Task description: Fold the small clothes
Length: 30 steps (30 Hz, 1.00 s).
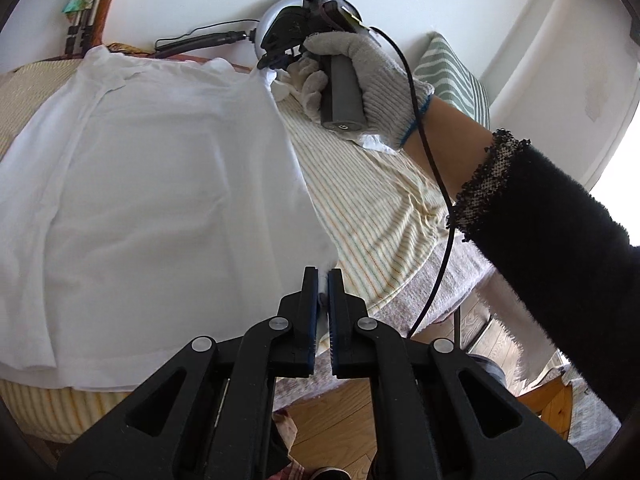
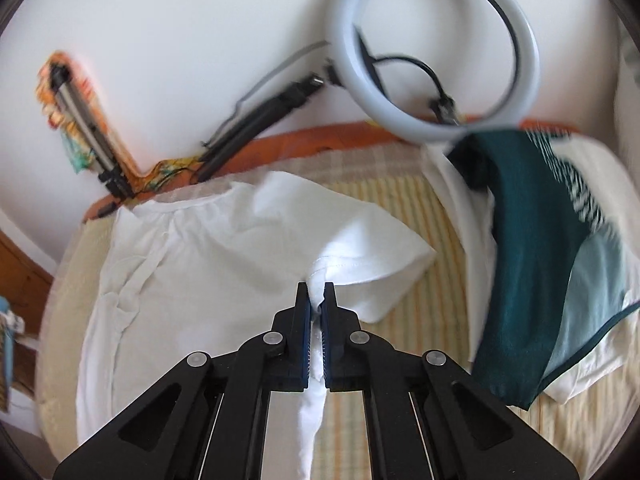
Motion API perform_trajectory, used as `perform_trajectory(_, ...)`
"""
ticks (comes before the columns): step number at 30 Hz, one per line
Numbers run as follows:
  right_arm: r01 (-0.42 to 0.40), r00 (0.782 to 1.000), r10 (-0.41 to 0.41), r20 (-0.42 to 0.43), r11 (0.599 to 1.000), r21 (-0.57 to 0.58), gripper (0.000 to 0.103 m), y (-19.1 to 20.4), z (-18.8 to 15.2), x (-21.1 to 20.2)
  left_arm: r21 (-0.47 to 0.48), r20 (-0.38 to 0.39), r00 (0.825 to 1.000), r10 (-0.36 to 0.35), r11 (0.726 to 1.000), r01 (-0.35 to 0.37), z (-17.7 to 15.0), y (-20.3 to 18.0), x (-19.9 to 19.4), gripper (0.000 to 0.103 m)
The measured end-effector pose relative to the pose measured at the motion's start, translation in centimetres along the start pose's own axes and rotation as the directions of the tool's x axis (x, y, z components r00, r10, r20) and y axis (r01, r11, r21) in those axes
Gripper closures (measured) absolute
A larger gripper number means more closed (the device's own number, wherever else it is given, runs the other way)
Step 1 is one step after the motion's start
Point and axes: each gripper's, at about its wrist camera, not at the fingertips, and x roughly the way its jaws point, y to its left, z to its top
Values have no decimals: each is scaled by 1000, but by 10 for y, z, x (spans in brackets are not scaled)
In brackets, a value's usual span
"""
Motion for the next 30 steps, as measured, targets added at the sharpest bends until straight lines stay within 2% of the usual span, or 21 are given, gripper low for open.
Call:
perform_trajectory(7,60,998,-56,29,982,-177,100,75,3,-1,-108,45,999,-20,994,24,-5,35,-29,101)
perform_trajectory(14,64,998,-63,12,949,-310,100,148,3,24,-172,64,997,47,985,-35,-12,71,-51,101)
perform_trajectory(17,59,998,-67,-13,942,-329,100,168,0,39,-186,57,996,63,981,-52,-16,82,-55,101)
perform_trajectory(23,46,997,-66,-46,937,-346,100,185,-9,62,-154,54,996,78,986,-69,-19,83,-59,100)
perform_trajectory(27,11,997,-37,-67,938,-347,98,185,-11,69,-135,38,996,83,988,-77,-17,83,-58,100)
perform_trajectory(28,-7,997,-21,-79,939,-343,98,185,-11,70,-133,33,997,77,989,-71,-16,82,-59,100)
perform_trajectory(30,-104,990,69,-122,944,-312,92,180,-10,67,-131,28,997,78,989,-74,-14,83,-60,94)
